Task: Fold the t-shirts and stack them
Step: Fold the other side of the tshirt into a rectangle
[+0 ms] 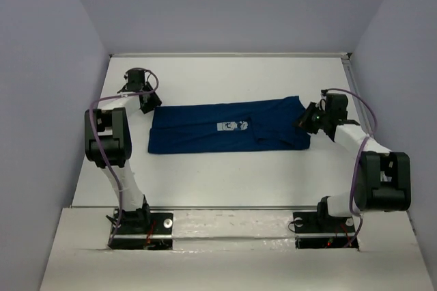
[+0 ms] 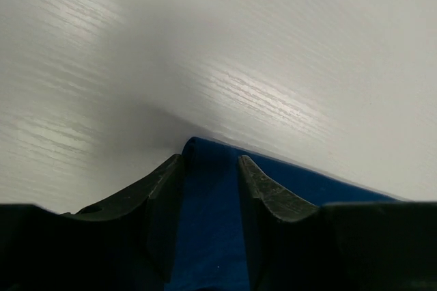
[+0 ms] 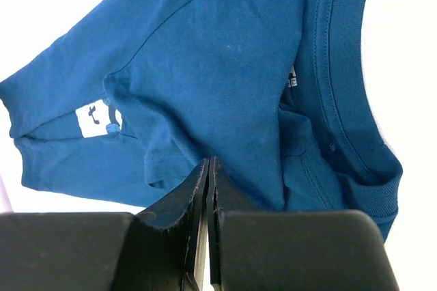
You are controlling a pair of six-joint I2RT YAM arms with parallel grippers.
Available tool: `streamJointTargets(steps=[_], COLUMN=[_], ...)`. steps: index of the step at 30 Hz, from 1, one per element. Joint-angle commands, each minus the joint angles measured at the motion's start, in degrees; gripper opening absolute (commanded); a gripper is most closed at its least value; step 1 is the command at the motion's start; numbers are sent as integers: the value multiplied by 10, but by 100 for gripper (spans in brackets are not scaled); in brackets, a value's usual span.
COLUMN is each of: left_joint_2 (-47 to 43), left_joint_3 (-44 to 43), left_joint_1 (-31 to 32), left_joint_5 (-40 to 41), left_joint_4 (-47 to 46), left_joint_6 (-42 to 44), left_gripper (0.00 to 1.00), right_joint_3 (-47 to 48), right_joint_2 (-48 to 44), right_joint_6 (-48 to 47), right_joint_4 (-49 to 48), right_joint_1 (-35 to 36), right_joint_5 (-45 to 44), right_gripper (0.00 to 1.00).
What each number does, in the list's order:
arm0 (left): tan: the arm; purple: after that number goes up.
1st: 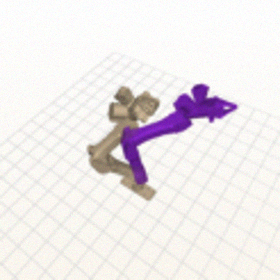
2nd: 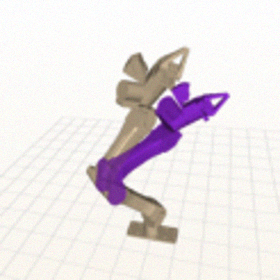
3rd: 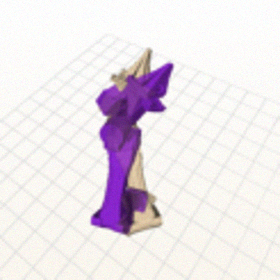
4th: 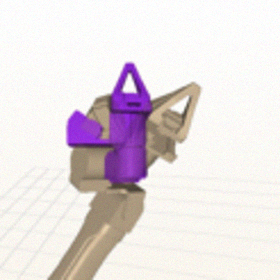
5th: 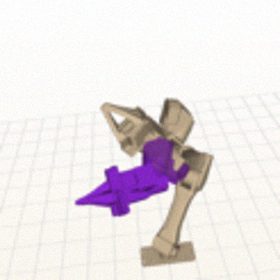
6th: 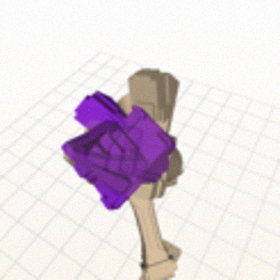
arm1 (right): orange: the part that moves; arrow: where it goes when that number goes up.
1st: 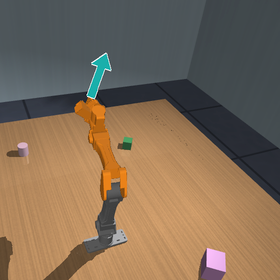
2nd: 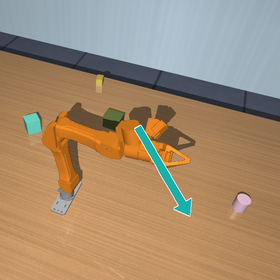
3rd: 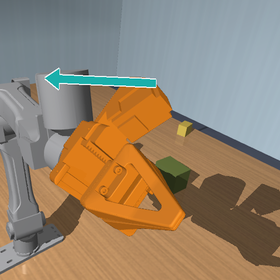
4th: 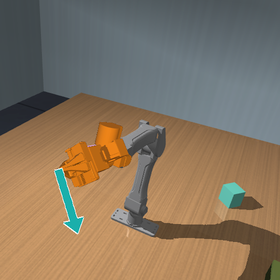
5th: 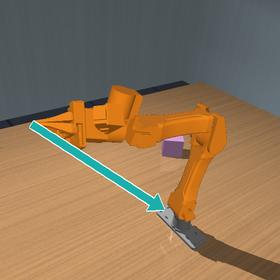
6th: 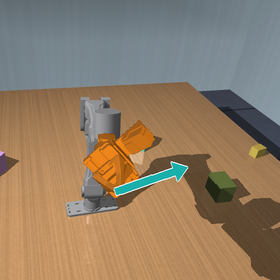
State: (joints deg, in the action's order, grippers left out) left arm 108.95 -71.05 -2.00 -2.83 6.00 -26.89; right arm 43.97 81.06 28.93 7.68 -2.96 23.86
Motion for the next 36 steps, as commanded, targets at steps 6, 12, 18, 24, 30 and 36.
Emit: streamJointTargets(steps=[6,12,18,24,30,36], left_joint_2=[-16,-19,-26,-27,-22,-2], left_joint_3=[7,-3,-34,-52,-45,-11], left_joint_1=[-3,-3,-3,-20,-40,-66], left_joint_5=[-37,-51,-69,-114,-154,-198], left_joint_4=[-27,-23,-18,-31,-56,-118], left_joint_6=[5,4,-11,-43,-83,-140], left_gripper=[24,1,0,0,0,0], right_joint_3=[-1,-15,-16,-20,-30,-36], right_joint_2=[9,13,19,24,28,26], right_joint_6=[0,8,1,-5,-6,-12], right_joint_4=[-18,-27,-21,-14,-6,8], right_joint_1=[9,9,9,14,14,14], right_joint_5=[-2,-3,-7,-21,-42,-68], right_gripper=[16,31,37,44,48,48])
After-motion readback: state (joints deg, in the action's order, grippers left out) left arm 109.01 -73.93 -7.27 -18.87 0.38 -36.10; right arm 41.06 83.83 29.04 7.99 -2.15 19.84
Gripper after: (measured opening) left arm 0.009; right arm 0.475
